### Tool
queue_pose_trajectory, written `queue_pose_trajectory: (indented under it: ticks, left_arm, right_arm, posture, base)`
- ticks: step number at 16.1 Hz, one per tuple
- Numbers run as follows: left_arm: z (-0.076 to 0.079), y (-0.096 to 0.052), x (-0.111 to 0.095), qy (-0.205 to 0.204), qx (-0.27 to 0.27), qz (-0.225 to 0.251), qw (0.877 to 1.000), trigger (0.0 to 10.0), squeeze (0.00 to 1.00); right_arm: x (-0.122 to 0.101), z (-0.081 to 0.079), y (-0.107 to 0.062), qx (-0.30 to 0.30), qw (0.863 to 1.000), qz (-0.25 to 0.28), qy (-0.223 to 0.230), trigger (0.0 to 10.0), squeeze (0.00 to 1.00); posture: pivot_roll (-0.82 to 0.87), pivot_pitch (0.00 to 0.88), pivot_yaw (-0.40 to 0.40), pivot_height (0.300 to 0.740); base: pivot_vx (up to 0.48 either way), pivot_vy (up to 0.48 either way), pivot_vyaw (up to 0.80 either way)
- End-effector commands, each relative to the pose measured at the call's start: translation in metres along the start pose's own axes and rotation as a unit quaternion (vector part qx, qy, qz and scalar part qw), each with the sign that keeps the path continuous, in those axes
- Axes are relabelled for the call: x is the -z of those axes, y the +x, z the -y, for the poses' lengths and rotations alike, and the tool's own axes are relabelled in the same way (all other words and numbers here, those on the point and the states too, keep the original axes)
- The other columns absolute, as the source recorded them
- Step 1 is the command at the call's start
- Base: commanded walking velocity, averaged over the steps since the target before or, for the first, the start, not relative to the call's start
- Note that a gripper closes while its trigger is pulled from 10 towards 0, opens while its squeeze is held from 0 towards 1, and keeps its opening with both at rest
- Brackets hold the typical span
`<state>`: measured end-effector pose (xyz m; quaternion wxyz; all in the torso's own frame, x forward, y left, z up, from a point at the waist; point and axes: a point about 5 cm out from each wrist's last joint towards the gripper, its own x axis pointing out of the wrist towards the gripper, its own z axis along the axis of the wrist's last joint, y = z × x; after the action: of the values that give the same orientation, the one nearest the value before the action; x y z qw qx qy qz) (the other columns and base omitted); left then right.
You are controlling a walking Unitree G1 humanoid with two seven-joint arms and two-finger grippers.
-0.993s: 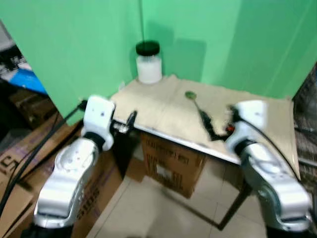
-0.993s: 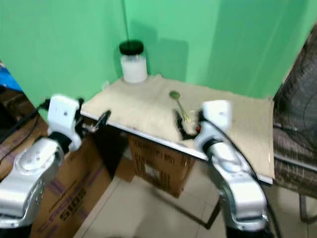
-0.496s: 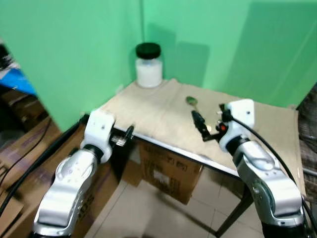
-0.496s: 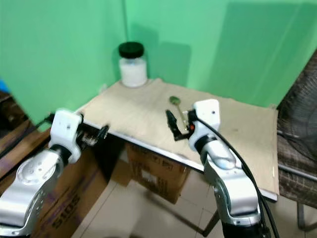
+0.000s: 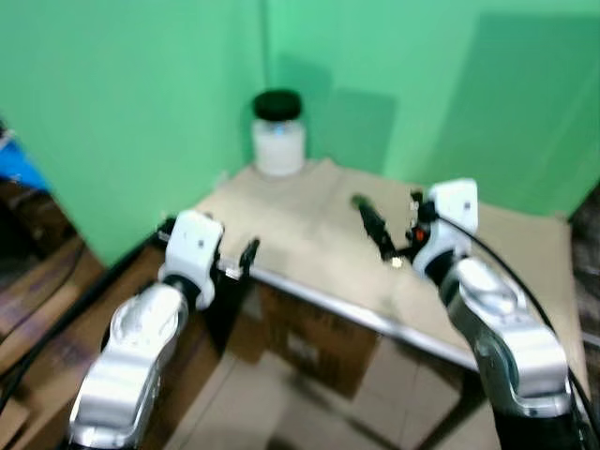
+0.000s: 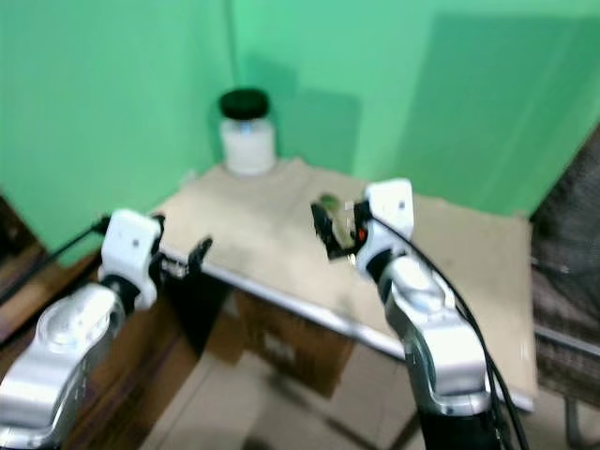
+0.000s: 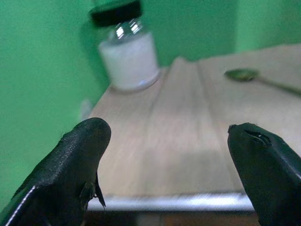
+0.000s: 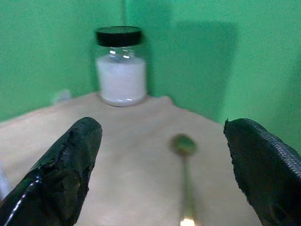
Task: Setting the table
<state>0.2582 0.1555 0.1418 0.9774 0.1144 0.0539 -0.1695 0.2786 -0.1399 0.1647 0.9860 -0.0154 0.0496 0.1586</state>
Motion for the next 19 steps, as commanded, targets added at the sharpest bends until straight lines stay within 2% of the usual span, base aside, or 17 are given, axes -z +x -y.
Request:
queue_pose_trajectory:
  ticks: [1, 7, 9, 13, 16, 19]
  left_arm:
    - [0.003, 0.002, -0.002, 0.005, 0.007, 0.006, 1.000, 10.0, 0.00]
    - [0.003, 0.007, -0.002, 0.011, 0.011, 0.010, 1.000, 10.0, 0.00]
    - [0.004, 0.012, -0.004, 0.015, 0.019, 0.015, 1.000, 10.0, 0.00]
    - [0.003, 0.018, -0.003, 0.017, 0.020, 0.017, 0.999, 10.0, 0.00]
    - [0.006, 0.021, -0.002, 0.020, 0.034, 0.018, 0.999, 10.0, 0.00]
    - [0.013, 0.027, 0.000, 0.036, 0.071, 0.015, 0.997, 10.0, 0.00]
  right_arm:
    - [0.002, 0.003, 0.002, -0.001, 1.000, -0.009, -0.013, 10.0, 0.00]
    - [0.018, 0.004, 0.010, -0.012, 0.999, -0.033, -0.019, 10.0, 0.00]
    - [0.019, 0.008, 0.018, -0.015, 0.999, -0.037, -0.025, 10.0, 0.00]
    - [0.026, 0.005, 0.033, -0.040, 0.997, -0.061, -0.020, 10.0, 0.00]
    - [0.031, 0.003, 0.046, -0.046, 0.995, -0.076, -0.033, 10.0, 0.00]
    - [0.046, 0.012, 0.058, -0.032, 0.987, -0.144, -0.058, 10.0, 0.00]
  posture:
    - [0.13, 0.000, 0.013, 0.740]
    - [0.10, 0.000, 0.026, 0.740]
    - [0.09, 0.000, 0.019, 0.740]
    - [0.08, 0.000, 0.006, 0.740]
    - [0.07, 0.000, 0.021, 0.740]
    - [0.05, 0.000, 0.037, 0.740]
  base:
    - [0.289, 0.000, 0.00]
    - [0.289, 0.000, 0.00]
    - [0.291, 0.000, 0.00]
    - [0.290, 0.000, 0.00]
    - [0.290, 0.000, 0.00]
    - [0.182, 0.000, 0.00]
